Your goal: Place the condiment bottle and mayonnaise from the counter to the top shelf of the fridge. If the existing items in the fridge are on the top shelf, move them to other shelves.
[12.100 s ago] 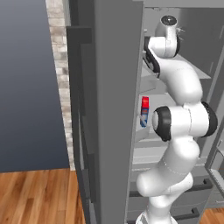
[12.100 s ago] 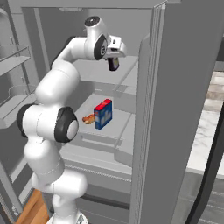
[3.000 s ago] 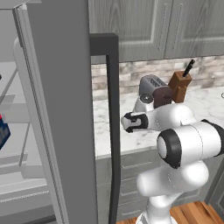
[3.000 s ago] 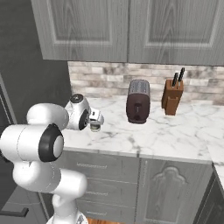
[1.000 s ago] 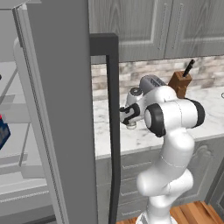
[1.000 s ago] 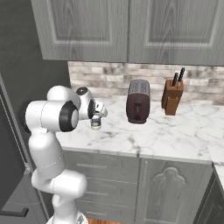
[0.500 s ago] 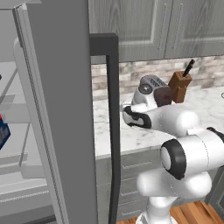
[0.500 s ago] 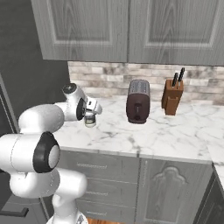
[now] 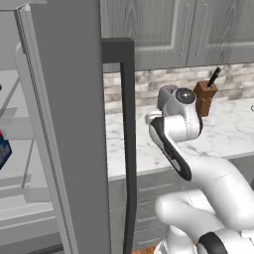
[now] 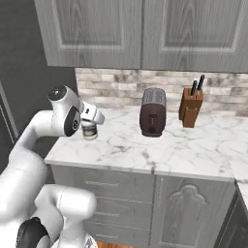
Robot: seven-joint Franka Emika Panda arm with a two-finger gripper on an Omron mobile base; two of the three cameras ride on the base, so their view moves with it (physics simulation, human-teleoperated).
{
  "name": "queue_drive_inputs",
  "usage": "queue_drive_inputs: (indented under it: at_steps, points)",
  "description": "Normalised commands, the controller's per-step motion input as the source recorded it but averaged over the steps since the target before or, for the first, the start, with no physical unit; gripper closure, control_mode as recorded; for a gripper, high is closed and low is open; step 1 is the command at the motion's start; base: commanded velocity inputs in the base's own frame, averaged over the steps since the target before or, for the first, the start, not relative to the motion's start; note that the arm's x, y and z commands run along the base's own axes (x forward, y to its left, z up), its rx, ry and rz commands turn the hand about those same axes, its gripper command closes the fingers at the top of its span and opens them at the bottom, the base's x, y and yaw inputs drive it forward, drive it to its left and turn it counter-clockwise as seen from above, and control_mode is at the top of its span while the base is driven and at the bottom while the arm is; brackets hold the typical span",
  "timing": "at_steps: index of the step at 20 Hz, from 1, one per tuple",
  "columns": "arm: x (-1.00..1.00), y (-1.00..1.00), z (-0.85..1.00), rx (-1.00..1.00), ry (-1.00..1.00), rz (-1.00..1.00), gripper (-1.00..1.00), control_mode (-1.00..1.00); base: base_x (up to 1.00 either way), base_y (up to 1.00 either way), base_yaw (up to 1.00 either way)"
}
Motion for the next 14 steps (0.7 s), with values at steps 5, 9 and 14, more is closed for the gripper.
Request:
queue_drive_inputs:
  at_steps: [5,9,14]
  points:
    - [-1.0,-0.04,0.97,0.0,0.0,0.02,1.0,-1.0,0.0,0.0,0.0]
    - [-1.0,-0.13,0.82,0.02,0.0,0.03,1.0,-1.0,0.0,0.0,0.0]
    - [-1.0,-0.07,0.6,0.01,0.0,0.02,1.0,-1.0,0.0,0.0,0.0]
